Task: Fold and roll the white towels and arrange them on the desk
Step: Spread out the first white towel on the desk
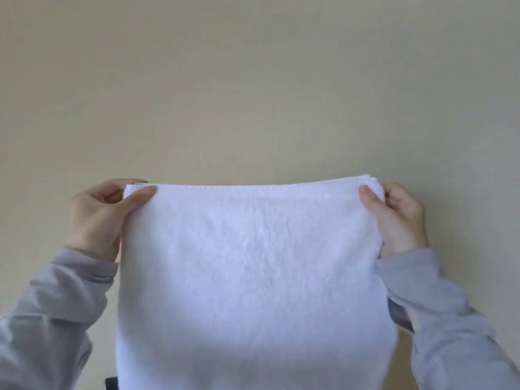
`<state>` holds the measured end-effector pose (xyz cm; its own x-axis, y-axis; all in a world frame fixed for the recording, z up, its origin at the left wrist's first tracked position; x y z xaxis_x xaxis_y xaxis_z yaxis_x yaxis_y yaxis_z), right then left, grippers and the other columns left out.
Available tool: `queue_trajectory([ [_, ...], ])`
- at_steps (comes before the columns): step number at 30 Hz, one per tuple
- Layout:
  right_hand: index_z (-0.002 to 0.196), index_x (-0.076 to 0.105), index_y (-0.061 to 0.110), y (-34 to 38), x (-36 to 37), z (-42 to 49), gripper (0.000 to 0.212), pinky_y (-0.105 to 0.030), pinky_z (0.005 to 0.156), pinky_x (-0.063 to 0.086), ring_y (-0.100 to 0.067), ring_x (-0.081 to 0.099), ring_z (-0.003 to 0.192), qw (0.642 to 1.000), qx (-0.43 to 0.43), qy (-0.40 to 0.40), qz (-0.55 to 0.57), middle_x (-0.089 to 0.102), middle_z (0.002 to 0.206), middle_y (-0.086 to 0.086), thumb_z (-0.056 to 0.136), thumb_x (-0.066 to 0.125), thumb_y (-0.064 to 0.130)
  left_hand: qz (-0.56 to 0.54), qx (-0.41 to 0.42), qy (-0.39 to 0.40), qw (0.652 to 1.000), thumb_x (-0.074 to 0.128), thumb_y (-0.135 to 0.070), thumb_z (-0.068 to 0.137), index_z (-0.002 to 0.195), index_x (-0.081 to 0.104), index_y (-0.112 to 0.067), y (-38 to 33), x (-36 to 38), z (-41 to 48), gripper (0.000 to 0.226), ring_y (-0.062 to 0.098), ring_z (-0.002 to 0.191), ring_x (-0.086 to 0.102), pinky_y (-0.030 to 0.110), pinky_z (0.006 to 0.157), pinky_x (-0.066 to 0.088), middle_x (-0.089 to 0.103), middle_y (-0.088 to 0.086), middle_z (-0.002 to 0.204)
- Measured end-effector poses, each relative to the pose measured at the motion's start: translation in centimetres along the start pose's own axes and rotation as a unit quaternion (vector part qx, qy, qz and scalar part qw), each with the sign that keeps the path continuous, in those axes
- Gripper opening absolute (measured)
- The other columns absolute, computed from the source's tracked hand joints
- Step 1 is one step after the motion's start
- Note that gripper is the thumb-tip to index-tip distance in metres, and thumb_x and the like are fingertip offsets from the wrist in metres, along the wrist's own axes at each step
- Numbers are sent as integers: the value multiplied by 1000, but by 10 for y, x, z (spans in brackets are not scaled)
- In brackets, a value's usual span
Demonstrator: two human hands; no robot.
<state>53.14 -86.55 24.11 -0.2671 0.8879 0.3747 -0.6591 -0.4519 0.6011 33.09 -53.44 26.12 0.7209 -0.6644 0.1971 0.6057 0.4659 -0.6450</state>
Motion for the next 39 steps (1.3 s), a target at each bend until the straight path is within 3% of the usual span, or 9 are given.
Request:
queue_trajectory([
  [7,69,56,18,-8,-13,-1,19,-38,69,26,-23,35,77,1000,18,-7,2,45,80,-10,82,69,15,-39,5,14,999,85,-35,55,76,75,-20,12,6,-9,28,9,75,66,15,69,52,74,-6,79],
  [12,84,60,5,-4,-43,6,14,-38,71,28,-23,37,79,999,23,-33,-14,46,84,-11,82,69,15,-30,19,38,999,83,-30,62,77,73,-19,-2,37,-19,21,12,76,66,16,66,52,74,-4,81],
  [23,76,62,16,48,-131,68,9,-33,71,33,-19,41,78,993,-4,-50,-106,49,82,-7,83,68,18,-56,32,65,996,81,-33,57,77,69,-12,-55,139,-82,32,7,68,67,12,58,51,74,-2,79],
  [29,80,57,5,60,-111,108,14,-32,73,32,-18,41,78,985,-43,60,-157,46,82,-10,84,66,15,-21,-6,79,997,78,-42,54,72,67,-16,-46,132,-124,33,6,76,69,9,68,51,73,-2,79],
  [32,72,56,15,39,-89,100,16,-27,70,34,-15,44,74,974,-36,136,-179,47,75,-6,83,67,18,21,-68,72,995,77,-38,56,71,65,-13,-25,107,-167,32,9,74,70,10,67,51,73,2,76],
  [36,73,60,22,-34,-73,48,15,-20,67,39,-8,50,70,948,40,251,-193,55,72,4,84,68,14,67,-189,40,979,81,-18,54,64,65,-7,15,66,-252,21,7,54,65,9,52,49,70,10,62],
  [39,78,61,16,-112,-63,-17,10,-27,68,36,-14,48,74,924,113,310,-194,54,76,-5,84,66,8,105,-282,-9,953,82,-1,55,57,62,0,45,29,-319,20,3,52,64,6,52,47,70,11,59],
])
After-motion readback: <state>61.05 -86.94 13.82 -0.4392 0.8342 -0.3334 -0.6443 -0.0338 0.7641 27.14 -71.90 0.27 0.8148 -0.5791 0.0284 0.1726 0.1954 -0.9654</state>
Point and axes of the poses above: each hand's wrist, its own z-axis towards the middle knuckle, its own x-axis out of the palm, y = z × x, the point moved 1 cm from there along z, towards the middle knuckle
